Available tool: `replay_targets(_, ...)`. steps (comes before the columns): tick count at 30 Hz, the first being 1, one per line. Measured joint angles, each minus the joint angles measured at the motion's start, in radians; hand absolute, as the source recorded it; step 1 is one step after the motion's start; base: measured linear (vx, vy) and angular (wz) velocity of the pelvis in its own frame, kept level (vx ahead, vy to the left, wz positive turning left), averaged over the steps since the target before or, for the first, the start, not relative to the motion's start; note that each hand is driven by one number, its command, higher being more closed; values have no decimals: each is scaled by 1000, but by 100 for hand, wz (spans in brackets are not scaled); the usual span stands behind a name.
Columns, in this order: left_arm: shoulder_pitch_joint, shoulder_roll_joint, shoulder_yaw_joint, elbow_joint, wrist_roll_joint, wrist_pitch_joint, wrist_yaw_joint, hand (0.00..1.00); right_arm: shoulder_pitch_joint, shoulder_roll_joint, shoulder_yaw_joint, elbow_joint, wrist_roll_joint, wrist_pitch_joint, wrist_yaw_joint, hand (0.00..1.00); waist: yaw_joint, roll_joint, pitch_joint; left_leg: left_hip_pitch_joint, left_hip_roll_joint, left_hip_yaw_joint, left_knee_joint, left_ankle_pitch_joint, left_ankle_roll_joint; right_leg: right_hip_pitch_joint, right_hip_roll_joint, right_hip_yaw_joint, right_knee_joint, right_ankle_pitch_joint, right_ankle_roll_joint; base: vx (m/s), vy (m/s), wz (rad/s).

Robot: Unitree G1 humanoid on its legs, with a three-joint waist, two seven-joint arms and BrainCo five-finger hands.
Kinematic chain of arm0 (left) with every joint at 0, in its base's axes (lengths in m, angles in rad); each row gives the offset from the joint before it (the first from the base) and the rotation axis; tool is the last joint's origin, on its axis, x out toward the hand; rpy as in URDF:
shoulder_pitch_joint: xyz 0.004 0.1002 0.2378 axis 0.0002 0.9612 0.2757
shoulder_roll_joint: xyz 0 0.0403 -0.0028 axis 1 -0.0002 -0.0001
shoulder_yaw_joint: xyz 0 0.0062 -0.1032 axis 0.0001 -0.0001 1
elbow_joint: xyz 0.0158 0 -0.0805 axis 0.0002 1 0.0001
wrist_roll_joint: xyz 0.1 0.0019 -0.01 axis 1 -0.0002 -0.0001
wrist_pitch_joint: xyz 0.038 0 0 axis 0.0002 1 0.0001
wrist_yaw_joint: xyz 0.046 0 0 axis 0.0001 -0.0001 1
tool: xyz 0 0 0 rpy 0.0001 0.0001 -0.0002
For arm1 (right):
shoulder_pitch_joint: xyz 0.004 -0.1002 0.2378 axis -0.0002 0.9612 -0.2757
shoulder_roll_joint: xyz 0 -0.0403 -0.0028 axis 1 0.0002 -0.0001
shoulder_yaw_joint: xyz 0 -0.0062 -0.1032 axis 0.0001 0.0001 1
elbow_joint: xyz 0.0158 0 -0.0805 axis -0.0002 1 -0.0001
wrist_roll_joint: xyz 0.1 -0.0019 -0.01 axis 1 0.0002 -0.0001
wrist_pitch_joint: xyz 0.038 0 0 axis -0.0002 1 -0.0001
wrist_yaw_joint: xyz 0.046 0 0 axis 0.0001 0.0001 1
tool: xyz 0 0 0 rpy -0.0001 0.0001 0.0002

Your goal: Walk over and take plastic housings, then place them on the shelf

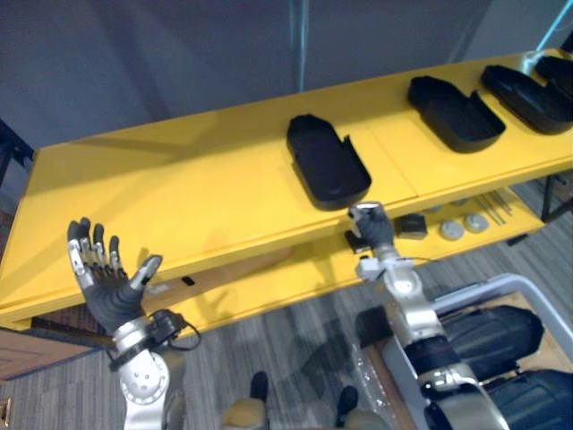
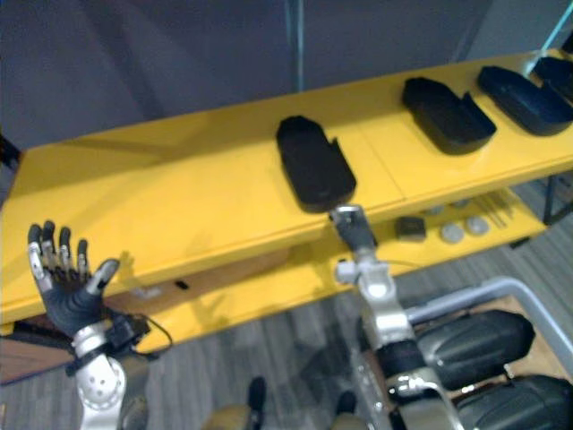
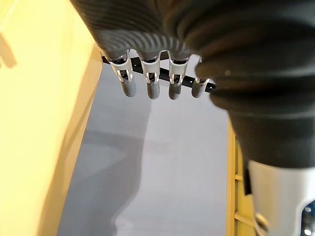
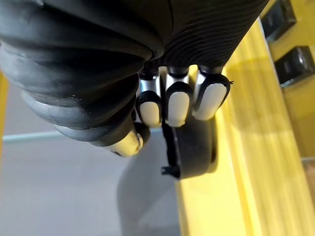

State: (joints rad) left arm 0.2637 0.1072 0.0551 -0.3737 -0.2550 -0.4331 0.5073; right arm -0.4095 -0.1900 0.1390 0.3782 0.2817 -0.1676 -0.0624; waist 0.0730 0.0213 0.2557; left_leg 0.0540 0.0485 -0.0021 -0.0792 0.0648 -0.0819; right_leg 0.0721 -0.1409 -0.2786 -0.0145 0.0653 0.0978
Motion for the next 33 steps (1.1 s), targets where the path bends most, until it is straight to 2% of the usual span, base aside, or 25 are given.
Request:
replay_targets(7,-10,-2,4,0,-2,0,0,0,-139,-65,-78,207,61,-2,15,100,10,17,9,-6,-13,-19,0,10,8,1,-16,-21,9,0,9,-10,21,8)
replay_targets(10,-26,-2,-5,2,-3,0,0,0,-188,-97,-82,275,81,-3,38,100,25,21,10,-11,-14,-24,0,11,8,1,-16,-21,8,2,11,-6,6,4)
replay_targets(17,-40,4,-32,12,-12,0,-1,0,-275,-128,-88,389,123,-10,90,100,30,41,21,-21,-13,-42,0,17,10,1,-15,-34,8,2,11,-1,-4,6)
replay_targets(26,-65,4,-33,24,-15,0,-1,0,-331,-152,-88,427,138,-13,154,100,42,56,31,-22,-9,-45,0,18,9,1,-14,-41,16,-5,8,0,0,0)
replay_targets(33,-74,4,-35,50,-14,0,-1,0,-343,-152,-66,427,138,-13,198,100,54,57,32,-22,-7,-49,0,18,9,1,-14,-45,23,-10,6,0,0,0)
